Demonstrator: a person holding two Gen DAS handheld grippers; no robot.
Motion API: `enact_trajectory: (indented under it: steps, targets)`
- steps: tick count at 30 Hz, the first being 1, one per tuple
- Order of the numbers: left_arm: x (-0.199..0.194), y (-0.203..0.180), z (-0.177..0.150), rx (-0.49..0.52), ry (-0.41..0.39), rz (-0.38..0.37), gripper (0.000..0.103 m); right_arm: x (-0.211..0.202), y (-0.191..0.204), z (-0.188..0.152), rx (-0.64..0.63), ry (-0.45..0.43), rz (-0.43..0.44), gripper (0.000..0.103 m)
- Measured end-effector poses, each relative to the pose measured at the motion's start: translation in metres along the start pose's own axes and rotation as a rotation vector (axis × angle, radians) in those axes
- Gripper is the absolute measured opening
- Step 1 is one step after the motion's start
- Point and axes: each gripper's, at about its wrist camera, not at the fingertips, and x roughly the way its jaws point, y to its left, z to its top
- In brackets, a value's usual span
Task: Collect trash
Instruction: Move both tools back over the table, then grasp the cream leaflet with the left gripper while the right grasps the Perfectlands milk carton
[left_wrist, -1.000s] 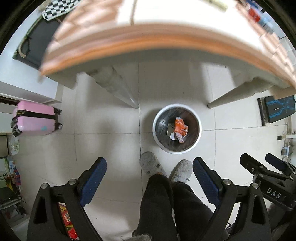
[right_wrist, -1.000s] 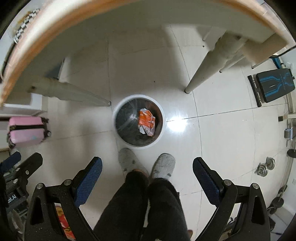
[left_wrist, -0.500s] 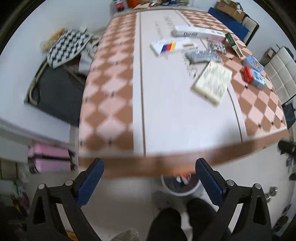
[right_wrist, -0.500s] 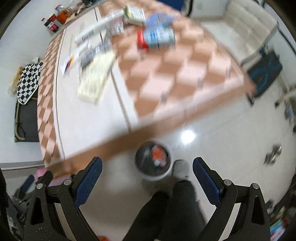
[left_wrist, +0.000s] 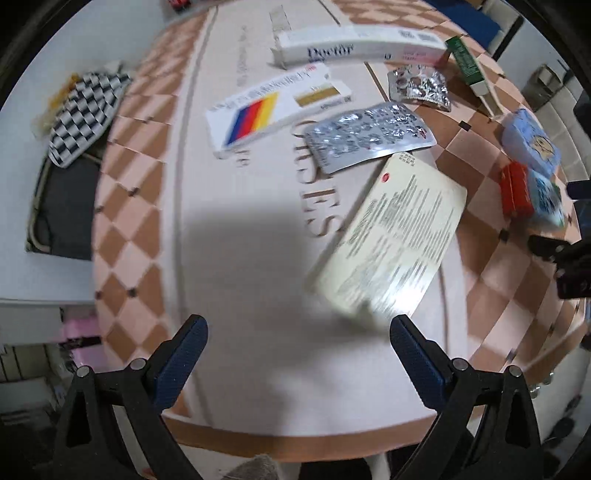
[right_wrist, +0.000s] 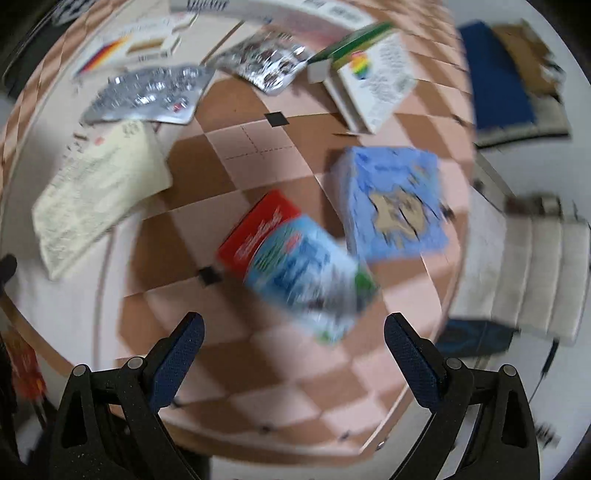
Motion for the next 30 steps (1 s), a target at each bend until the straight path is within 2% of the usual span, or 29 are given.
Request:
enact_trajectory:
  steps: [4,5,7,8,10,15,17,18,20,21,24,25,28,30]
  targets:
    - [0.013,-0.017,0.025,0.018,0.042,-0.019,0.101,0.025,-0.013,0.02,-0.078,-0.005,0.057,0.095]
    - [0.015,-0.02,0.03,0.024,0.046,-0.023,0.101,0.027,-0.018,0.023,-0.072,-0.015,0.087,0.09]
    - [0.019,-0.027,0.043,0.039,0.058,-0.026,0.101,0.025,-0.031,0.025,-0.019,-0.036,0.149,0.073]
    - [0.021,-0.031,0.049,0.044,0.078,-0.03,0.101,0.022,-0.038,0.023,0.027,-0.042,0.147,0.07]
    - [0.025,-0.04,0.059,0.082,0.093,-0.051,0.101,0.021,-0.056,0.013,0.167,-0.024,0.171,0.069]
    - [0.039,-0.065,0.075,0.206,0.159,-0.1,0.102,0.032,-0.101,-0.023,0.567,0.022,0.398,0.07]
    - [0.044,-0.075,0.078,0.247,0.182,-0.103,0.099,0.037,-0.111,-0.028,0.636,0.01,0.449,0.075]
    - [0.046,-0.08,0.079,0.264,0.19,-0.103,0.099,0.038,-0.114,-0.027,0.635,0.015,0.482,0.079]
    - [0.048,-0.088,0.079,0.277,0.2,-0.111,0.099,0.041,-0.119,-0.025,0.61,0.021,0.552,0.08]
    - [0.048,-0.091,0.079,0.278,0.202,-0.116,0.099,0.041,-0.123,-0.024,0.594,0.016,0.538,0.08]
    - [0.048,-0.095,0.079,0.243,0.193,-0.088,0.087,0.031,-0.115,-0.006,0.483,-0.005,0.44,0.08]
    - [0.047,-0.093,0.078,0.213,0.187,-0.085,0.08,0.027,-0.109,-0.003,0.452,-0.013,0.414,0.08]
    - [0.046,-0.074,0.071,0.054,0.222,-0.098,0.079,0.019,-0.089,0.004,0.358,-0.041,0.297,0.078]
    - [0.047,-0.06,0.066,-0.08,0.24,-0.11,0.079,0.014,-0.079,0.006,0.318,-0.076,0.245,0.059]
